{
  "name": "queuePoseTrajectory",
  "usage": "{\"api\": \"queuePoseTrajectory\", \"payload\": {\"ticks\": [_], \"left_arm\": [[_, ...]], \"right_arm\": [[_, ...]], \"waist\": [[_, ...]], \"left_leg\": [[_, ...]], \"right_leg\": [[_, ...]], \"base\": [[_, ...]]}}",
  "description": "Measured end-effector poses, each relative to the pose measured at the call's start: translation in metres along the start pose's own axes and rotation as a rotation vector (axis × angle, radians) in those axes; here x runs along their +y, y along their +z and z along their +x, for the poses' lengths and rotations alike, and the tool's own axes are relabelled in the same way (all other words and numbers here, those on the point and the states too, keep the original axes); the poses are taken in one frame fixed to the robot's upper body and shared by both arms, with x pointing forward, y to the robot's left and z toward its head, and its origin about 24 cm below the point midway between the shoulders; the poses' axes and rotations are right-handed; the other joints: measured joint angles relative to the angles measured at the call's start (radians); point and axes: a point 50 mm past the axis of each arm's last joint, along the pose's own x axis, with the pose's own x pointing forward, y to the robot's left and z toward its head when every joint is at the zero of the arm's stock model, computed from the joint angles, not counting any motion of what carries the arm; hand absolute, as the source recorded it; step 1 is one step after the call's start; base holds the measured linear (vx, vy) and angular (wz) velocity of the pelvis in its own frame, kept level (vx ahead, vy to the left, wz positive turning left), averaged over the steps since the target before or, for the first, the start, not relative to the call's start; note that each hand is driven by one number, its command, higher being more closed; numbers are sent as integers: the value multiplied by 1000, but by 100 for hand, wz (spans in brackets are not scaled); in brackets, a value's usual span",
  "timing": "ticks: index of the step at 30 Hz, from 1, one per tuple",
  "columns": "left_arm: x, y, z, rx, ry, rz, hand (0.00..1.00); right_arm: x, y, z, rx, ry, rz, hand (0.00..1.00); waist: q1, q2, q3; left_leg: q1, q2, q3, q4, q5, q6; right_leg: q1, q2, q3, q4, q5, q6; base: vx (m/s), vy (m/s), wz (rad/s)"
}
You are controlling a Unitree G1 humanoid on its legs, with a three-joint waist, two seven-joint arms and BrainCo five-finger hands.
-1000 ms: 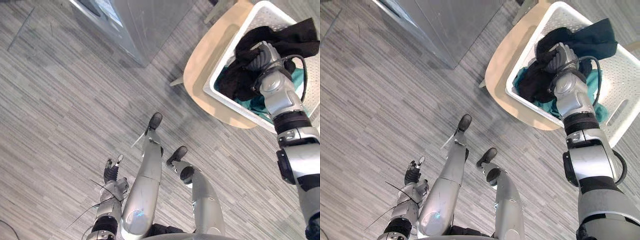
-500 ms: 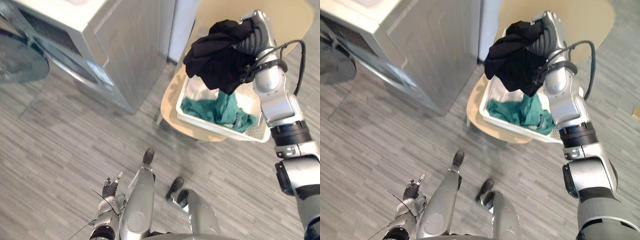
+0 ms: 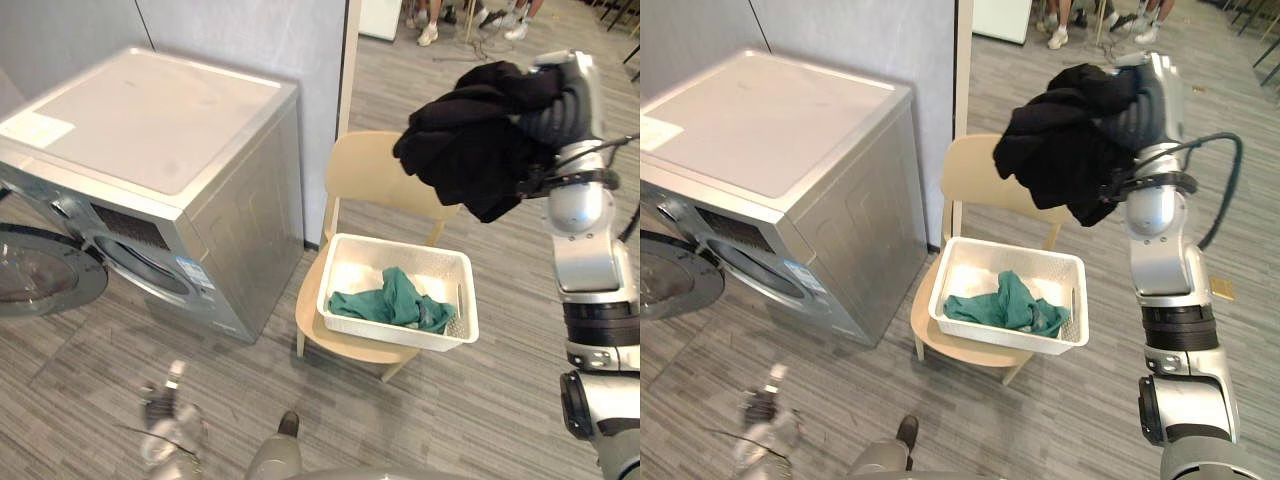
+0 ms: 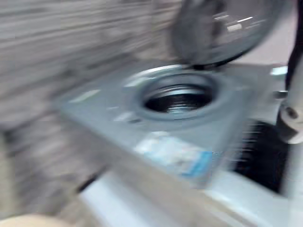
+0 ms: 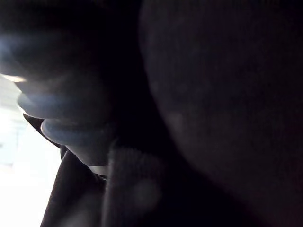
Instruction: Pick up the laundry basket with both hands and put the clothes into the washing machine.
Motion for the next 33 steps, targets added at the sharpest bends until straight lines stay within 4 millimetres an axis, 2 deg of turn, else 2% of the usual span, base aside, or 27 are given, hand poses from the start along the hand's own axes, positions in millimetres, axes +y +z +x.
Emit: {"api": "queuePoseTrajectory", "payload": {"ticks": [2,4,5,7,8,9,10,11,12,13,17,18,20,26,33], "left_arm": [[-7,55,2,-247,9,-78,0],[-16,74,1,-322,-28,-137,0],[-31,88,-3,-370,-104,-187,0],[-53,97,-11,-406,-200,-210,0],[-73,98,-20,-414,-289,-224,0],[-95,93,-30,-387,-400,-231,0],[-104,90,-35,-371,-448,-235,0],[-127,79,-51,-309,-590,-240,0],[-136,74,-58,-278,-645,-245,0],[-154,66,-73,-223,-742,-257,0],[-206,57,-122,-143,-1041,-274,0],[-213,58,-128,-141,-1077,-276,0],[-239,50,-149,-99,-1206,-239,0],[-282,20,-198,26,-1424,-93,0],[-312,21,-226,17,-1522,-10,0]], "right_arm": [[-11,-2,1,6,-41,-8,100],[-14,1,-1,-8,-53,-7,100],[-16,6,-5,-31,-57,-8,100],[-17,9,-9,-48,-57,-5,100],[-17,12,-12,-57,-57,3,100],[-16,15,-15,-66,-57,18,100],[-16,16,-17,-70,-58,28,100],[-13,19,-22,-74,-58,57,100],[-12,20,-24,-74,-59,71,100],[-11,21,-28,-71,-56,96,100],[-6,23,-35,-59,-55,143,100],[-6,22,-36,-55,-54,152,100],[-2,21,-39,-37,-59,193,100],[8,24,-42,-19,-58,284,100],[28,37,-46,-46,-5,362,100]], "waist": [[-14,26,-19],[-15,42,-32],[-15,51,-42],[-17,54,-45],[-21,55,-47],[-26,54,-59],[-27,54,-60],[-39,52,-65],[-42,52,-66],[-46,50,-69],[-77,46,-73],[-80,46,-74],[-91,46,-75],[-100,42,-82],[-105,36,-86]], "left_leg": [[27,-13,-1,-8,-1,3],[44,-20,3,-10,-4,8],[57,-24,8,-11,-6,11],[70,-25,11,-12,-6,11],[80,-26,14,-17,-6,12],[85,-26,20,-25,-5,13],[93,-25,24,-29,-5,13],[104,-26,38,-31,-5,14],[107,-26,42,-31,-6,15],[111,-26,53,-31,-7,17],[115,-28,72,-31,-8,19],[117,-28,76,-31,-9,19],[125,-28,83,-33,-8,20],[138,-27,106,-45,-8,21],[146,-29,106,-67,5,34]], "right_leg": [[26,-10,1,-16,6,5],[39,-18,8,-17,6,5],[49,-23,15,-16,5,5],[57,-25,19,-14,5,6],[61,-27,22,-10,4,7],[59,-28,27,-7,4,8],[60,-29,32,-4,4,8],[59,-33,46,9,0,13],[58,-34,50,11,-1,14],[54,-36,61,16,-1,14],[40,-42,78,37,-2,17],[39,-43,81,40,-3,18],[42,-46,90,44,-3,20],[43,-45,116,46,-3,21],[43,-46,119,43,-1,24]], "base": [[-10,55,1],[-22,57,-6],[-19,56,-9],[-36,40,-8],[-57,30,-11],[-45,29,-13],[-39,35,-22],[-25,31,-22],[-39,34,-28],[-34,26,-21],[-36,23,-16],[-21,11,-14],[-16,6,-7],[4,-6,-12],[3,0,-1]]}}
